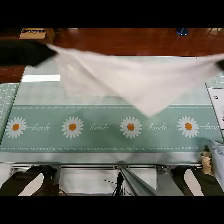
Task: Fold the shirts.
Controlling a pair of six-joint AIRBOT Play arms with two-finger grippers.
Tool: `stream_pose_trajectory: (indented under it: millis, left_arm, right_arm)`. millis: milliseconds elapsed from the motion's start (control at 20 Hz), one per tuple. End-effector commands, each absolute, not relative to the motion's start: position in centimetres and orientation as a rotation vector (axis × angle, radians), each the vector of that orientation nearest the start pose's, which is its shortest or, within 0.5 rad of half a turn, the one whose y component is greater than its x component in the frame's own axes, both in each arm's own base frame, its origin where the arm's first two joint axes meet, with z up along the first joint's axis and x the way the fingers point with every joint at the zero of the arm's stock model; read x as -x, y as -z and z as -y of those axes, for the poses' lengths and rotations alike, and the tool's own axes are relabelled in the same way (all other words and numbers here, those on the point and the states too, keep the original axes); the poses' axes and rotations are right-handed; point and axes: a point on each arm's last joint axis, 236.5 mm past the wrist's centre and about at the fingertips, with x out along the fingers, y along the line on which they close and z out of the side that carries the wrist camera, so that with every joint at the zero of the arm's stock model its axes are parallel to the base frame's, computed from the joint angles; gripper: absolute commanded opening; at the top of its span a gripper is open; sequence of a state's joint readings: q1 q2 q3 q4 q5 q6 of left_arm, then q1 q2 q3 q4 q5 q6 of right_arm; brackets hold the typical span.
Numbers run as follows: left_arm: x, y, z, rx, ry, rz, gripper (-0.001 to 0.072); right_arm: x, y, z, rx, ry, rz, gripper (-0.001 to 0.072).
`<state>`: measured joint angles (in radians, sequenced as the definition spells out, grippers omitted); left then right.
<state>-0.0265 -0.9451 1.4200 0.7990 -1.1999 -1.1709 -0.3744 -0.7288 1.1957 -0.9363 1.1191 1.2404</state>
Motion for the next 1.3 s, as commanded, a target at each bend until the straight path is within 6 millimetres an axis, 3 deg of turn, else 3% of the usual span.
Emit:
stream_pose_trajectory:
  millis: [0, 100, 150, 300, 450, 600, 700, 800, 950, 1050, 1150, 1250]
  left_arm:
    - [-28.3, -43.6, 15.2, 0.052, 0.699, -0.197, 0.0019]
    - [-24.9, -48.0, 15.2, 0.004, 0.699, -0.072, 0.0019]
    - [-23.4, -49.2, 15.2, -0.012, 0.701, -0.036, 0.0019]
    - [-19.6, -50.1, 15.4, -0.019, 0.713, -0.014, 0.0019]
    - [-16.4, -49.8, 14.8, -0.044, 0.676, -0.019, 0.0018]
    - [-15.1, -49.3, 12.6, -0.033, 0.561, -0.045, 0.0018]
    - [-15.4, -46.6, 11.4, -0.031, 0.506, -0.166, 0.0018]
    - [-16.1, -42.4, 10.7, -0.038, 0.490, -0.364, 0.0018]
    - [-18.5, -36.4, 10.5, -0.042, 0.516, -0.651, 0.0018]
    - [-22.0, -32.8, 10.6, -0.034, 0.540, -0.776, 0.0018]
    - [-26.4, -28.7, 10.7, -0.026, 0.563, -0.874, 0.0018]
    - [-30.9, -23.3, 10.7, -0.006, 0.584, -0.998, 0.0019]
  right_arm:
    - [-29.1, -39.4, -2.3, -0.200, -0.184, -0.195, 0.0017]
    - [-26.9, -42.3, -3.3, -0.167, -0.195, -0.128, 0.0018]
    - [-26.0, -43.5, -3.6, -0.162, -0.194, -0.098, 0.0018]
    - [-23.7, -45.5, -4.7, -0.162, -0.205, -0.072, 0.0018]
    - [-22.0, -44.8, -5.2, -0.188, -0.193, -0.148, 0.0018]
    - [-19.8, -40.2, -4.1, -0.138, -0.115, -0.367, 0.0017]
    - [-18.0, -36.1, -2.6, -0.115, -0.048, -0.557, 0.0018]
    - [-16.6, -32.5, -1.4, -0.123, 0.000, -0.743, 0.0018]
    - [-18.6, -29.9, -1.7, -0.180, -0.056, -0.846, 0.0017]
    - [-20.5, -25.9, -2.4, -0.255, -0.130, -0.989, 0.0017]
    - [-21.9, -20.4, -2.5, -0.330, -0.191, -1.174, 0.0017]
    - [-23.5, -15.3, -2.0, -0.385, -0.222, -1.328, 0.0018]
